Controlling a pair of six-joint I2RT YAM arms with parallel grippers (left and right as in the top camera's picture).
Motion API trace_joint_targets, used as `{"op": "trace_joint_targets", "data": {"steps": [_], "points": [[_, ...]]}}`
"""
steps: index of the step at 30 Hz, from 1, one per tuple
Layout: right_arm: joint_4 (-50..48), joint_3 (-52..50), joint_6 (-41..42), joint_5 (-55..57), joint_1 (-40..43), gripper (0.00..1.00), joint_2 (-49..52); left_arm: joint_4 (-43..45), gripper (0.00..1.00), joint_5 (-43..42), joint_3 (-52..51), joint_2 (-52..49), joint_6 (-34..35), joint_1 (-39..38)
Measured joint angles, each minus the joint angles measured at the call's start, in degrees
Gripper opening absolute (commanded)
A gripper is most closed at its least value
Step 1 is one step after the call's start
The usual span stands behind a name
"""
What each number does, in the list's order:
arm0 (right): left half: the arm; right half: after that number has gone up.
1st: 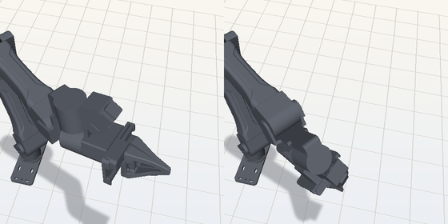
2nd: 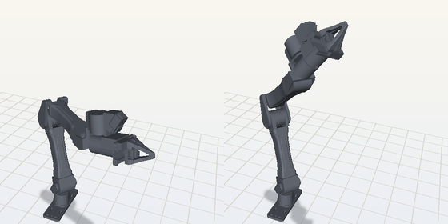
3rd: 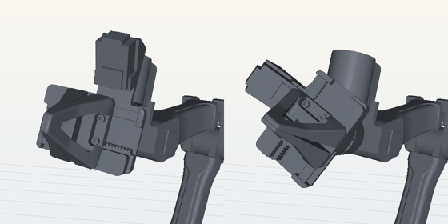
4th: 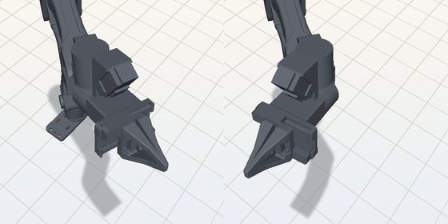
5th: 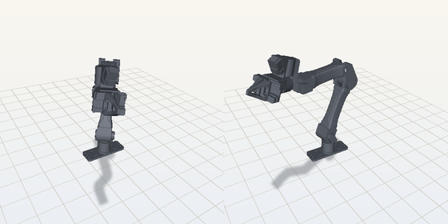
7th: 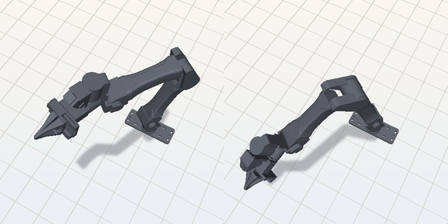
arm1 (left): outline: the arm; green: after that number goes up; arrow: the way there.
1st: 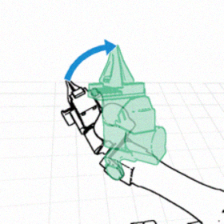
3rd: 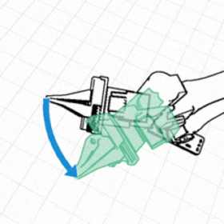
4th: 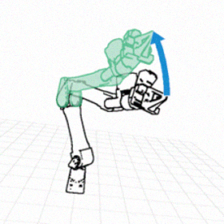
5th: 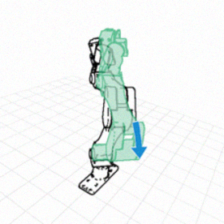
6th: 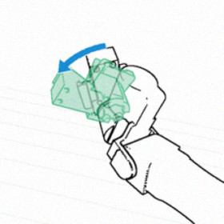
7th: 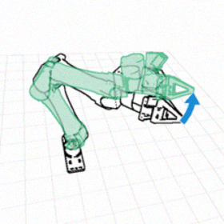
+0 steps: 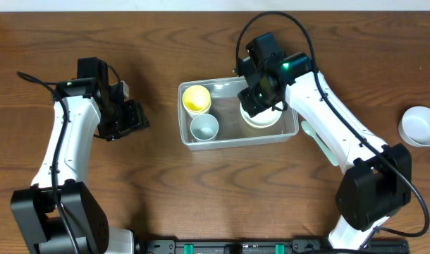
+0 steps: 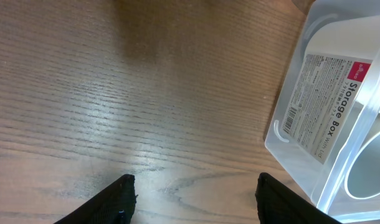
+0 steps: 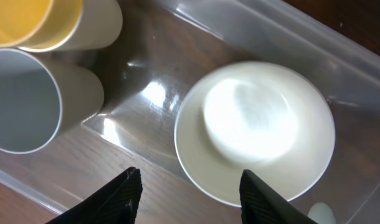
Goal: Pack container
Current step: 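Place the white bowl onto the yellow bowl in the box, then move the right gripper to the last white bowl and grasp it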
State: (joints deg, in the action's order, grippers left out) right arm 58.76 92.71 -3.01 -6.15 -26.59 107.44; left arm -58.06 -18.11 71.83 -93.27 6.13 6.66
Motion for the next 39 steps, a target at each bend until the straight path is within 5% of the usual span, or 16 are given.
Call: {"op": "trace_joint_targets", "data": {"steps": [8,10,20,29,39], "points": [[1.62,1.25,5.64,6.62,2.62,0.65,-1.33,0.0,0.63,0.0,0.0,0.0,0.0,0.0],[1.81,2.14,8.28,9.46,5.73,0.75,-3.56,0.0,0.63,0.0,0.0,0.0,0.0,0.0],[6.64,6.16,16.79,14.78,39.8,0.85,-19.12,-0.02,0.63,0.0,0.0,0.0,0.0,0.0],[7.5,3.87,16.98,12.7,57.72,0.84,-6.91,-0.02,0.63,0.0,0.0,0.0,0.0,0.0],[4.22,3.48,14.19,8.96,60.17,0.82,9.46,-0.46,0.63,0.0,0.0,0.0,0.0,0.0]]}}
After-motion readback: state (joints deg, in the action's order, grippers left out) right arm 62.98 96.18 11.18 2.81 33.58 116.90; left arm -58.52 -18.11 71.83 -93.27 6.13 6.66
